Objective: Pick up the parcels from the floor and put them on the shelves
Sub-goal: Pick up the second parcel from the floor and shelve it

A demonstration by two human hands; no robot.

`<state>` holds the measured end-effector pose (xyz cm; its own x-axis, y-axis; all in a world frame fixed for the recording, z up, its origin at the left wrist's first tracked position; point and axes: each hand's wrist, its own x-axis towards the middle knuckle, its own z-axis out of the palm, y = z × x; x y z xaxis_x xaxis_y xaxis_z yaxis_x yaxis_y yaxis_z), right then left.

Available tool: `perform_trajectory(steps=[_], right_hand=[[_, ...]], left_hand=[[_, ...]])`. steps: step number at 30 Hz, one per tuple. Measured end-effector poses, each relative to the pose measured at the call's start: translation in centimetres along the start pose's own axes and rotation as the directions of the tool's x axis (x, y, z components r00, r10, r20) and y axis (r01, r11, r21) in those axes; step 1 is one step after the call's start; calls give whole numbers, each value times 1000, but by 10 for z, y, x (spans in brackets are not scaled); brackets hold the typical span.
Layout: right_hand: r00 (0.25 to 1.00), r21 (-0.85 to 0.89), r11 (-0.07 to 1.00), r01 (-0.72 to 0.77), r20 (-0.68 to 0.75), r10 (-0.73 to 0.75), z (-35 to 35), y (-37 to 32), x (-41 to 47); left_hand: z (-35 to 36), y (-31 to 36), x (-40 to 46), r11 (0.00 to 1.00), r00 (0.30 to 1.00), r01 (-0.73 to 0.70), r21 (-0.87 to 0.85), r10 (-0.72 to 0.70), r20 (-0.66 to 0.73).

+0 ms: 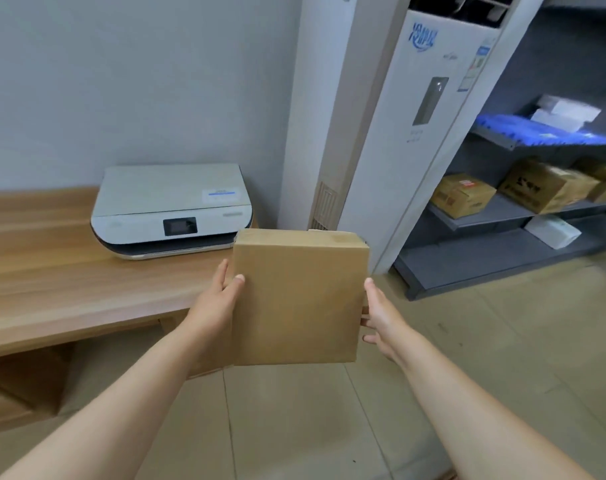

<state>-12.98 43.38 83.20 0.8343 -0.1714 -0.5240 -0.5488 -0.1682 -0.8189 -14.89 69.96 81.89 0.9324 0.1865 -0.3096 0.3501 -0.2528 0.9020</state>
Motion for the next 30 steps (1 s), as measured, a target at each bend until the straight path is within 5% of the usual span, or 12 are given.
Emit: perform_trajectory(steps=[7, 14, 30], right_hand=[[998, 16, 1000, 27, 60, -28, 17, -34, -16], [996, -49, 997, 55, 69, -52, 6, -58, -16], [968, -22, 991, 131, 219, -123, -34, -104, -8]], left_hand=[[-39, 27, -17, 995, 998, -65, -76, 63, -31], [-47, 56, -31, 994, 997, 18, -112, -27, -72], [-39, 102, -59, 975, 980, -201, -96, 198, -36]])
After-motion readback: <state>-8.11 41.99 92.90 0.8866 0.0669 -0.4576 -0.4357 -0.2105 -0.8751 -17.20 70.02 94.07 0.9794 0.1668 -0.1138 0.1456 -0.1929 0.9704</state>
